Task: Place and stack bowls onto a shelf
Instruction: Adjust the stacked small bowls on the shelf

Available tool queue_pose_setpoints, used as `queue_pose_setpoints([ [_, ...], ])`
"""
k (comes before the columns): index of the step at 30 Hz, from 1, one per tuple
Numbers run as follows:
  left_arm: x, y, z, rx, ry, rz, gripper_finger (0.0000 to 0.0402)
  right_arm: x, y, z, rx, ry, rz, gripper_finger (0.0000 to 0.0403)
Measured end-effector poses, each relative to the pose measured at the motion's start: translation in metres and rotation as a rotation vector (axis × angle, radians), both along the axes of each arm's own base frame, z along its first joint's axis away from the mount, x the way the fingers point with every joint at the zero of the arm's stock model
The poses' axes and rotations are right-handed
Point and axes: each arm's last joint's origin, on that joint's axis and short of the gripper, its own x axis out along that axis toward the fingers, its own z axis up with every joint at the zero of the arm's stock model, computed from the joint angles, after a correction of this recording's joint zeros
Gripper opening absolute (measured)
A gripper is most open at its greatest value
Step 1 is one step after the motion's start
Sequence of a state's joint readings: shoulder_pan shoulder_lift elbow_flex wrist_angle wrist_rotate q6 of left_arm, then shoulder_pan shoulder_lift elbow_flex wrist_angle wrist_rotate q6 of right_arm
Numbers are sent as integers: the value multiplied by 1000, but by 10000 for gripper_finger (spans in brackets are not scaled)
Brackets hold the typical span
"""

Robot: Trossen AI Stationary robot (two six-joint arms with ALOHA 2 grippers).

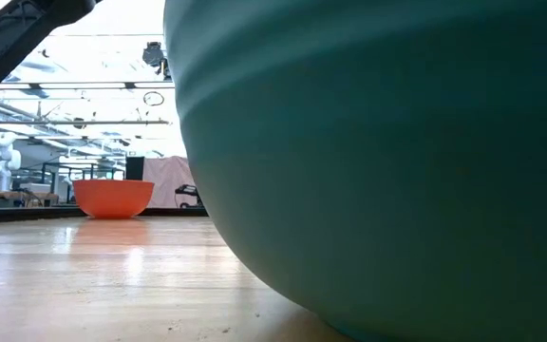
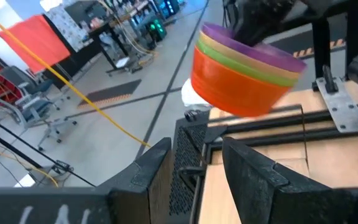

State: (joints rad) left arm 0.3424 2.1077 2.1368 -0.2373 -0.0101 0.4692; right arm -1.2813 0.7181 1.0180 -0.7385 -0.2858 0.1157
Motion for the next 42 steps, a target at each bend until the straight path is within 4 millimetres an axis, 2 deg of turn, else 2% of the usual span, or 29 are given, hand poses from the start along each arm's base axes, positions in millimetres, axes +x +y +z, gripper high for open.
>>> queue_pose_setpoints([
  [8,-3,-1,5,7,-7,0,149,16,11,15,-147,-131,387,7],
  [14,-3,-1,4,5,-5,0,149,29,14,20,-229,-133,515,7],
  [19,-3,-1,4,5,-4,-1,149,44,7,16,-211,-93,537,7],
  [23,-3,-1,4,5,-4,-1,149,59,-6,5,-158,-40,550,6],
  [31,-4,-1,6,1,-2,0,149,87,-40,-27,-20,120,471,6],
  [37,-19,-4,20,11,29,45,149,102,-63,-54,84,222,417,6],
  [42,-34,-8,40,30,11,77,149,112,-80,-78,153,313,371,6],
])
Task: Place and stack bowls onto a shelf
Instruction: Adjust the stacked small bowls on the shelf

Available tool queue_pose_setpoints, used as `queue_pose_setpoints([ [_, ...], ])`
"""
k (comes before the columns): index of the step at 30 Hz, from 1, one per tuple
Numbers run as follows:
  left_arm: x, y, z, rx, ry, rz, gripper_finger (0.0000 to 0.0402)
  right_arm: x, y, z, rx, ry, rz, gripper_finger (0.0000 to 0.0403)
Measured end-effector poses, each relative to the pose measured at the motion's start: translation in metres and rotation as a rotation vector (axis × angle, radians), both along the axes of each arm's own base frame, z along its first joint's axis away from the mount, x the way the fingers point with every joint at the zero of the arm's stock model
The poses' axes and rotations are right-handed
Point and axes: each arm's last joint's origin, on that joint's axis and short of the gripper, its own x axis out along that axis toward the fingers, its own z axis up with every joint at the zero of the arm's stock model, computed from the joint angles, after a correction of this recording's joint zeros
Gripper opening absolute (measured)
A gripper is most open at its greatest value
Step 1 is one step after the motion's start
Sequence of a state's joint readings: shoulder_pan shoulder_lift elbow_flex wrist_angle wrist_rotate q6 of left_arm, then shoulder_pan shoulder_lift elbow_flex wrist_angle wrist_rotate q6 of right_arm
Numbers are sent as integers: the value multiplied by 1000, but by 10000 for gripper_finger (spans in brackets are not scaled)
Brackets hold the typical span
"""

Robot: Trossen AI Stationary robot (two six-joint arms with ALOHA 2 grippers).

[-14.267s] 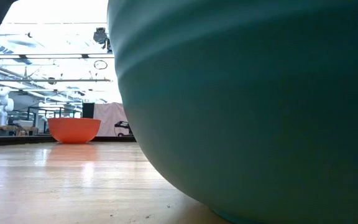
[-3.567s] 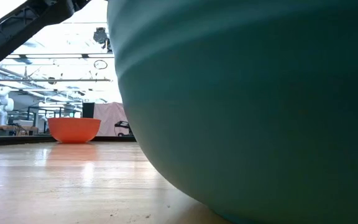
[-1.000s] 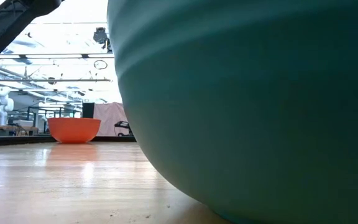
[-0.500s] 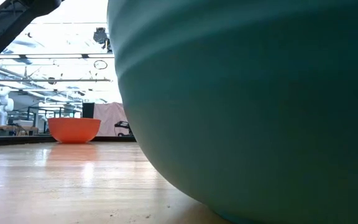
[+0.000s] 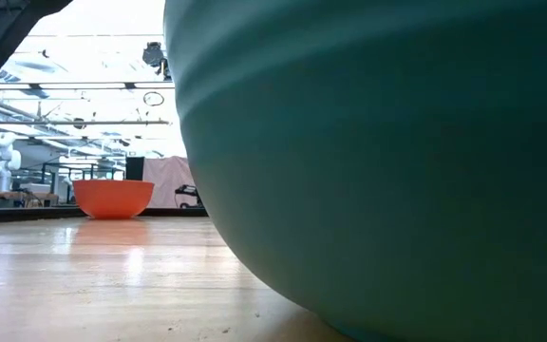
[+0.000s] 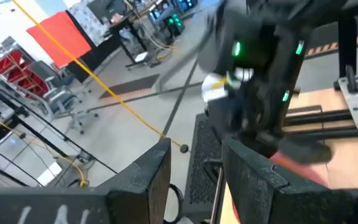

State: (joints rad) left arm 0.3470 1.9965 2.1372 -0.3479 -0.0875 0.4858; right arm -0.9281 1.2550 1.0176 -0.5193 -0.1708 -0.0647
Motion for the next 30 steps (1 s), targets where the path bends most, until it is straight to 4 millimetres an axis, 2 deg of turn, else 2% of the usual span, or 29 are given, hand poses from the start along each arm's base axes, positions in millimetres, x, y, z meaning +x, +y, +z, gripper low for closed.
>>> queue_pose_setpoints([
  [5,-16,-5,17,10,-9,1,149,7,-11,-20,42,78,-31,6],
  [10,-22,-6,23,11,-1,5,149,12,-21,-38,74,144,-56,6],
  [14,-24,-6,24,11,7,7,149,12,-27,-50,95,209,-140,6],
  [19,-24,-6,19,1,39,6,149,4,-28,-52,130,233,-204,6],
  [27,-25,-6,18,-4,57,6,149,-14,-27,-40,115,246,-257,7],
  [30,-25,-6,18,-4,59,6,149,-15,-26,-37,87,254,-201,30],
])
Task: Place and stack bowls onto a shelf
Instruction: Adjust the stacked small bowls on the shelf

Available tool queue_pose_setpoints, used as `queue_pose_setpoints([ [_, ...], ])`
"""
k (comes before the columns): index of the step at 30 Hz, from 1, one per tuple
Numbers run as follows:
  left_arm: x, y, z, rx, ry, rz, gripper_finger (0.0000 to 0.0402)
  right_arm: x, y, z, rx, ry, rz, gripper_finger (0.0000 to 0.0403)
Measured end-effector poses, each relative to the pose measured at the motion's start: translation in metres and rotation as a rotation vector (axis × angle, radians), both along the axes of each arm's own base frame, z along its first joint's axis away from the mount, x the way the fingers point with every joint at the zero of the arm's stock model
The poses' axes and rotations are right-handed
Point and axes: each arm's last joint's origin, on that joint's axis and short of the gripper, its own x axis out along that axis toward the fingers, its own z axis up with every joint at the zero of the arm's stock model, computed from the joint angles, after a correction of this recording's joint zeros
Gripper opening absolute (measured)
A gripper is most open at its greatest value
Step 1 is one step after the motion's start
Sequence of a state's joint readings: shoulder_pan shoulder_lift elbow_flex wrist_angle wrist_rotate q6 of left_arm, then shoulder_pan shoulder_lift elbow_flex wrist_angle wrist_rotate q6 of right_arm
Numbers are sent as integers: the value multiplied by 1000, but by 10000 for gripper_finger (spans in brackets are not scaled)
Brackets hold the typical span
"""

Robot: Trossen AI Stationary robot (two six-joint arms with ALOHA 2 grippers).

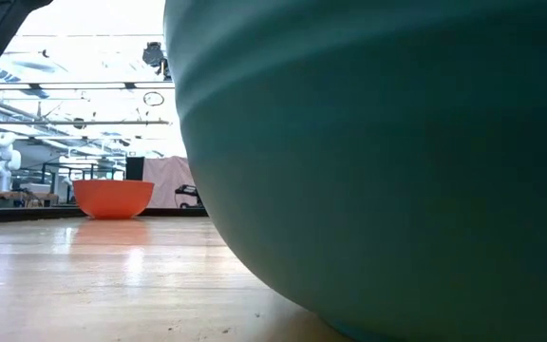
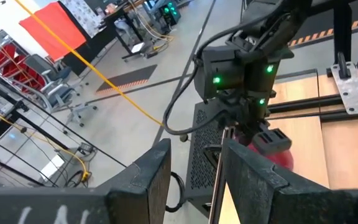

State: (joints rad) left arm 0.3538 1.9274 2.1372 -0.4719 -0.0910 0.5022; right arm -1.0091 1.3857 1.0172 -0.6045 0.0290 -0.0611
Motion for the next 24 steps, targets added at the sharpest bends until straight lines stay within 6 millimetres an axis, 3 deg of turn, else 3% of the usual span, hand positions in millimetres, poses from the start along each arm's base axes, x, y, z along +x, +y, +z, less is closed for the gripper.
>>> queue_pose_setpoints([
  [5,0,0,0,0,0,0,149,0,2,4,-18,0,32,74],
  [13,0,0,0,-1,0,0,149,4,4,5,33,-110,123,110],
  [17,0,0,0,-1,2,1,149,8,5,12,47,-254,215,124],
  [24,0,1,0,2,5,16,149,14,16,42,1,-526,314,130],
])
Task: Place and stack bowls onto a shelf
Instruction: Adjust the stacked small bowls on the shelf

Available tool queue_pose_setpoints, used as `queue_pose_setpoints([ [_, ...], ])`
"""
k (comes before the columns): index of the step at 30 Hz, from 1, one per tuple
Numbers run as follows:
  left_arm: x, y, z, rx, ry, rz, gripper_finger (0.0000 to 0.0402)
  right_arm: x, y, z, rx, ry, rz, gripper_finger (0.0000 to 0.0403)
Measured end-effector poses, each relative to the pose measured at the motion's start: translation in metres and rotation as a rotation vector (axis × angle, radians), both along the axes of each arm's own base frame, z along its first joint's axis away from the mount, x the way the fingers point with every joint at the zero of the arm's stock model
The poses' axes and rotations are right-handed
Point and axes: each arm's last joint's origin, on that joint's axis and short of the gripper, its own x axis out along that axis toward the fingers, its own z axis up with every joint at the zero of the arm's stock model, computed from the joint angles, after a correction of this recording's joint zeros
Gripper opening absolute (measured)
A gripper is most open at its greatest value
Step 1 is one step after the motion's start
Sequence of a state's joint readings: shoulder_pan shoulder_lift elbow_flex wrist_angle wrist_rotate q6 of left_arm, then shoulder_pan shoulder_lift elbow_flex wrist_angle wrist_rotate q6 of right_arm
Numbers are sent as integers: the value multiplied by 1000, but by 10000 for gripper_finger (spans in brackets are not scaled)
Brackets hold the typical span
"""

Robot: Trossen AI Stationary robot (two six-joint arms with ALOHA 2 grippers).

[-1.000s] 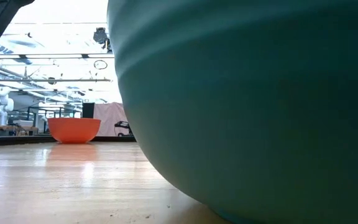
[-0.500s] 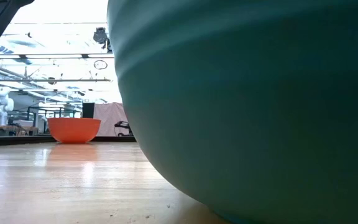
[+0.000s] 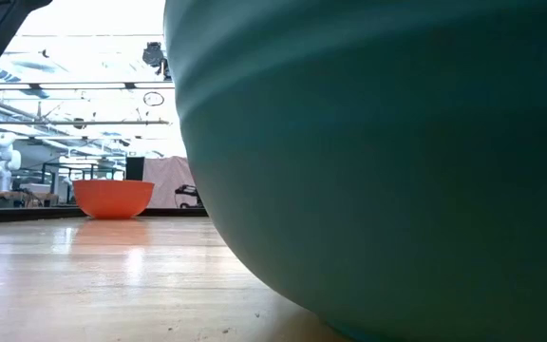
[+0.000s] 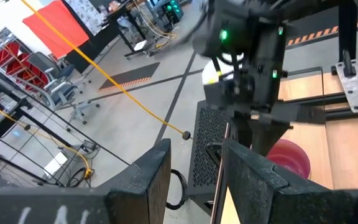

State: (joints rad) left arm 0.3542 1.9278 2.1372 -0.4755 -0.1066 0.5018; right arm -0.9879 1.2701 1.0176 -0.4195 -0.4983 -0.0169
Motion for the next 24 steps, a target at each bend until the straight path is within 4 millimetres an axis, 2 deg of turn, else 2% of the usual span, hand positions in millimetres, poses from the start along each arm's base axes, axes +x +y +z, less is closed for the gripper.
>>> queue_pose_setpoints([
  [7,0,0,0,0,0,0,149,28,19,6,-118,-25,178,116],
  [11,0,0,0,0,0,0,149,37,26,6,-174,-18,252,80],
  [16,0,0,0,0,0,0,149,41,26,5,-169,-27,249,10],
  [24,0,0,0,0,1,0,149,47,22,-6,-160,26,225,1],
])
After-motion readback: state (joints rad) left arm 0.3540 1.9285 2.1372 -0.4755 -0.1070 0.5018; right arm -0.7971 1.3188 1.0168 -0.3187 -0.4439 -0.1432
